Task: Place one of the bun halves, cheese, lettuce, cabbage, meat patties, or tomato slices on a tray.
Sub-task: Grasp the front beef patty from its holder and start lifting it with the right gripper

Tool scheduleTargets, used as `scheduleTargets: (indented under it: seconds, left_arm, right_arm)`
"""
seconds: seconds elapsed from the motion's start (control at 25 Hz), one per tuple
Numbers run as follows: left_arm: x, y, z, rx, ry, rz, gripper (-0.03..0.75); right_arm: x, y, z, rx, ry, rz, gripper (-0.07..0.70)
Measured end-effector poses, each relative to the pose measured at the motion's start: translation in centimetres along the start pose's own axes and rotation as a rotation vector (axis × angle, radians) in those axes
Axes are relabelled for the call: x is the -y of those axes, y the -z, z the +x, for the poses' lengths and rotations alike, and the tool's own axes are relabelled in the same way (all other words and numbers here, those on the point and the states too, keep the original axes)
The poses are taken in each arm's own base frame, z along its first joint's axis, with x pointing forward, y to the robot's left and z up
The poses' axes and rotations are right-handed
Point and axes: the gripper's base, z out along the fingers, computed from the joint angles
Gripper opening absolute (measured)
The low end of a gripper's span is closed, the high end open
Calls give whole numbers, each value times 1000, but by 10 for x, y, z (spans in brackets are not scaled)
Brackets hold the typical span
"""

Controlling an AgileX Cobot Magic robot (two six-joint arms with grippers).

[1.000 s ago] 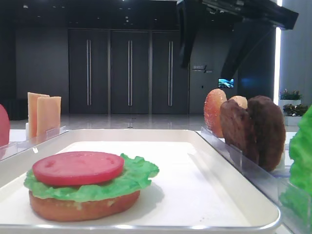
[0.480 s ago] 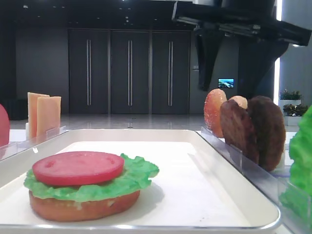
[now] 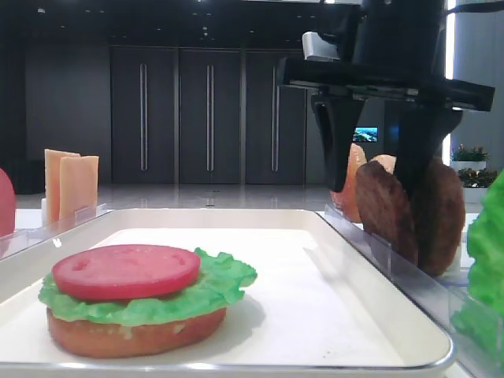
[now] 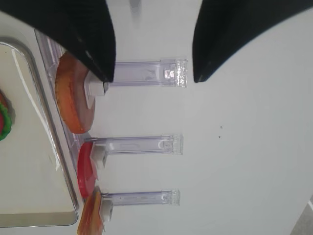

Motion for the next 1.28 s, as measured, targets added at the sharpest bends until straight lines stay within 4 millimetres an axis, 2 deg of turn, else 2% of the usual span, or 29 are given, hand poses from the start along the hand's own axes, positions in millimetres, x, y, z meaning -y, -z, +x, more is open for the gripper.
scheduleTargets:
  seconds: [0.16, 0.32, 0.48, 0.76, 1.12, 1.2, 1.28]
  left_arm:
    - [0, 0, 0, 0, 0, 0, 391]
    - [0, 0, 0, 0, 0, 0, 391]
    - [0, 0, 0, 0, 0, 0, 391]
    - [0, 0, 0, 0, 0, 0, 391]
    - [0, 0, 0, 0, 0, 0, 391]
    - [0, 0, 0, 0, 0, 0, 391]
    - [0, 0, 0, 0, 0, 0, 391]
  right_arm:
    - [1, -5, -2, 2, 7, 12, 410]
    - [2, -5, -3, 19, 19, 24, 373]
    - [4, -6, -4, 26, 36, 47, 302]
    - [7, -5, -4, 24, 52, 76, 118]
    - [6, -3, -2, 1, 45, 85, 118]
    - [2, 3, 0, 7, 55, 83, 118]
    - [-3, 18, 2, 33, 66, 81, 118]
